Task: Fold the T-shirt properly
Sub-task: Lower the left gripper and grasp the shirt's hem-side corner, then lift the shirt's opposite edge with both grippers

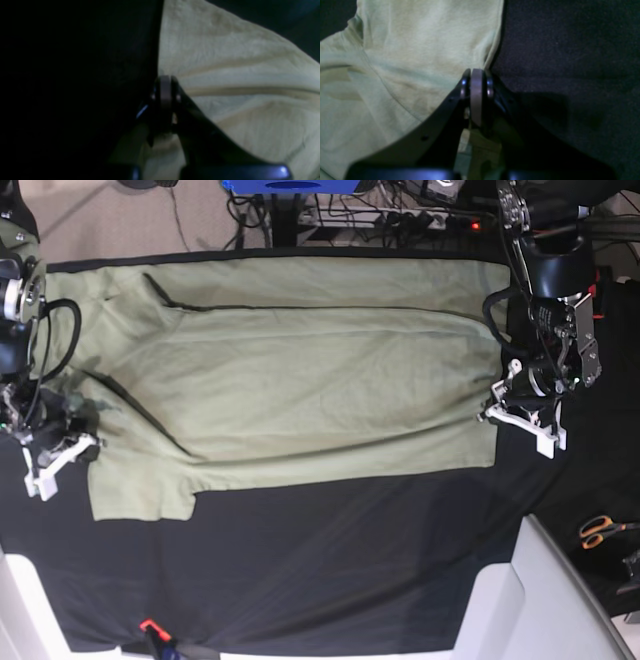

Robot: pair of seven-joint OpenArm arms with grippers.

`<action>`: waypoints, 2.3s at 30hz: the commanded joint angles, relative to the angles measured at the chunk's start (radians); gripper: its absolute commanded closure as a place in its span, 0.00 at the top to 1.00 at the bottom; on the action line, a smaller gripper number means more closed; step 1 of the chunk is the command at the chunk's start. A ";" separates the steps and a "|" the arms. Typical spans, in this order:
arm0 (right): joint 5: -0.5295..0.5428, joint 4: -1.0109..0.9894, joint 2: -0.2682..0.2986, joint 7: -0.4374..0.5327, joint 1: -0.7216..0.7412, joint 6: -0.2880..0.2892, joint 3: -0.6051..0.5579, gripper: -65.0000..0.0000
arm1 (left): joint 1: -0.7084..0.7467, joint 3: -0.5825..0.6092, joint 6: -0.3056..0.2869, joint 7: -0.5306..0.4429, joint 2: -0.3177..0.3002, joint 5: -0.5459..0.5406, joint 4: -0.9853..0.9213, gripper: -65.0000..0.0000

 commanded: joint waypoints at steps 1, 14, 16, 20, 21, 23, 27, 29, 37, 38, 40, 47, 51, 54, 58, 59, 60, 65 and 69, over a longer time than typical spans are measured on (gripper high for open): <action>0.011 0.015 0.019 0.022 0.026 0.003 0.001 0.01 | 0.004 -0.019 0.012 0.011 -0.011 0.009 0.024 0.00; 0.011 0.015 0.019 0.022 0.026 0.003 0.001 0.01 | 0.059 -0.057 0.015 0.122 0.003 0.009 0.258 0.44; 0.011 0.015 0.019 0.022 0.026 0.003 0.001 0.01 | 0.055 -0.057 0.015 0.140 0.003 0.009 0.281 0.64; 0.011 0.015 0.019 0.022 0.026 0.003 0.001 0.01 | 0.024 -0.106 0.015 0.139 0.003 0.010 0.277 0.86; 0.011 0.015 0.019 0.022 0.026 0.003 0.001 0.01 | 0.012 -0.117 0.015 0.137 0.003 0.016 0.264 0.86; 0.011 0.015 0.019 0.022 0.026 0.003 0.001 0.01 | -0.030 -0.123 0.015 0.132 -0.003 0.018 0.208 0.86; 0.011 0.015 0.019 0.022 0.026 0.003 0.001 0.01 | -0.129 -0.122 0.009 0.129 -0.022 0.019 0.054 0.86; 0.011 0.015 0.019 0.022 0.026 0.003 0.001 0.01 | -0.163 -0.120 -0.009 0.117 -0.023 0.019 0.004 0.85; 0.011 0.015 0.019 0.022 0.026 0.003 0.001 0.01 | -0.215 -0.006 -0.041 0.013 -0.025 0.013 -0.176 0.85; 0.011 0.015 0.019 0.022 0.026 0.003 0.001 0.01 | -0.217 -0.003 -0.041 -0.003 -0.023 0.013 -0.196 0.85; 0.011 0.015 0.021 0.022 0.026 0.003 0.001 0.01 | -0.222 -0.002 -0.043 -0.024 -0.020 0.013 -0.228 0.85; 0.011 0.015 0.024 0.022 0.026 0.003 0.002 0.01 | -0.222 -0.002 -0.043 -0.026 -0.018 0.012 -0.237 0.62; 0.011 0.015 0.024 0.022 0.026 0.003 0.002 0.01 | -0.218 -0.013 -0.043 -0.026 -0.020 0.012 -0.239 0.26; 0.011 0.015 0.024 0.022 0.026 0.003 0.001 0.01 | -0.212 -0.013 -0.043 -0.026 -0.023 0.015 -0.239 0.13; 0.011 0.015 0.021 0.022 0.026 0.003 0.001 0.01 | -0.212 -0.005 -0.043 -0.027 -0.026 0.018 -0.239 0.03; 0.011 0.015 0.021 0.022 0.026 0.003 0.001 0.01 | -0.214 -0.003 -0.043 -0.027 -0.029 0.019 -0.239 0.00; 0.011 0.015 0.021 0.022 0.026 0.003 0.001 0.01 | -0.215 -0.003 -0.043 -0.027 -0.037 0.019 -0.239 0.00; 0.011 0.015 0.019 0.023 0.026 0.003 0.001 0.01 | -0.220 -0.002 -0.043 -0.053 -0.040 0.024 -0.237 0.00; 0.011 0.017 0.019 0.026 0.028 0.003 0.001 0.01 | -0.225 -0.002 -0.043 -0.084 -0.034 0.128 -0.228 0.00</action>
